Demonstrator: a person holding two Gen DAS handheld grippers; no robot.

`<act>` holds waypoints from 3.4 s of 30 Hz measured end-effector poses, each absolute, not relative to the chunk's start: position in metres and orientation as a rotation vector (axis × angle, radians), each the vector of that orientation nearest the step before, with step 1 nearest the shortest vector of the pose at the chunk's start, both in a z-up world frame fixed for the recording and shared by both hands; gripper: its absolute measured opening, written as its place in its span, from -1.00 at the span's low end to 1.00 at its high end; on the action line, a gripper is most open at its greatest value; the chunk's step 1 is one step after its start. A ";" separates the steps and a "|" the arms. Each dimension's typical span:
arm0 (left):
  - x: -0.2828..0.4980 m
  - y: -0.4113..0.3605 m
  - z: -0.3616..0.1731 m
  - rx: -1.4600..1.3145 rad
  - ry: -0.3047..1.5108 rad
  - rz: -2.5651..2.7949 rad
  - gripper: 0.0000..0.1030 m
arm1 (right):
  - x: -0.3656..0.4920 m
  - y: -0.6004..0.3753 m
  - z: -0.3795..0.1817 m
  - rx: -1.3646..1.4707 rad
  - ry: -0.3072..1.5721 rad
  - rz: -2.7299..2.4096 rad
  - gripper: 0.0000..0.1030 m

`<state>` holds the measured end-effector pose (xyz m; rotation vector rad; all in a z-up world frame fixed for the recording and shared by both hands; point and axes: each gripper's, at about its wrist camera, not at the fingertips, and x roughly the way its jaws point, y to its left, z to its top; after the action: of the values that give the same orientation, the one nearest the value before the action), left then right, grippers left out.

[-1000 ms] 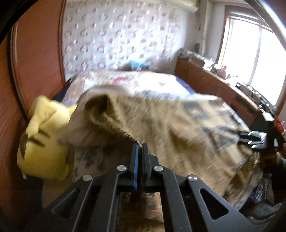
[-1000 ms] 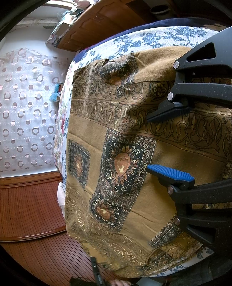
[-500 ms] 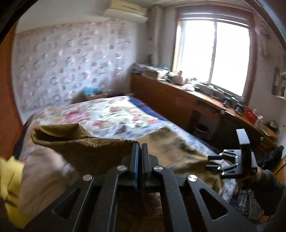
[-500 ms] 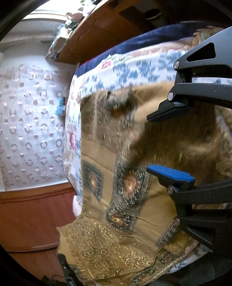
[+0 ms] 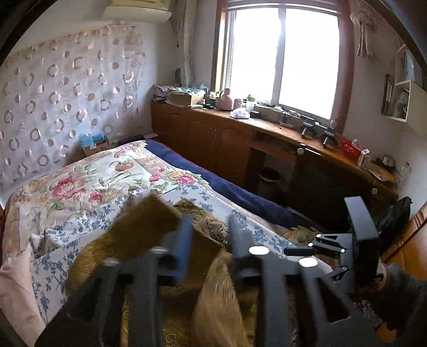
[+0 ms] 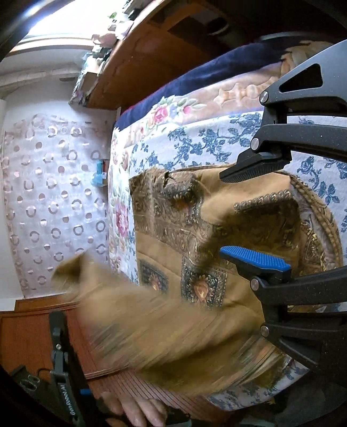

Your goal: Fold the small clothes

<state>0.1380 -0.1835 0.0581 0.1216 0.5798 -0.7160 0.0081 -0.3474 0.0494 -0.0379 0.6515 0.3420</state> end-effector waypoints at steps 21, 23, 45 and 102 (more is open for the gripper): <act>0.106 -0.103 -0.006 0.078 0.646 -0.488 0.31 | 0.039 -0.307 0.056 -0.061 0.635 0.395 0.00; 0.103 -0.095 -0.012 0.069 0.649 -0.465 0.31 | 0.042 -0.300 0.053 -0.071 0.638 0.409 0.00; 0.092 -0.048 -0.048 0.000 0.685 -0.385 0.31 | 0.072 -0.214 0.018 -0.267 0.781 0.496 0.00; 0.077 -0.080 -0.066 0.019 0.733 -0.453 0.31 | 0.041 -0.276 0.047 -0.256 0.673 0.309 -0.85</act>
<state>0.0771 -0.0797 -0.0656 0.0192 0.7330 -0.4527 0.0413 -0.2764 0.0467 -0.2562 0.6731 0.3090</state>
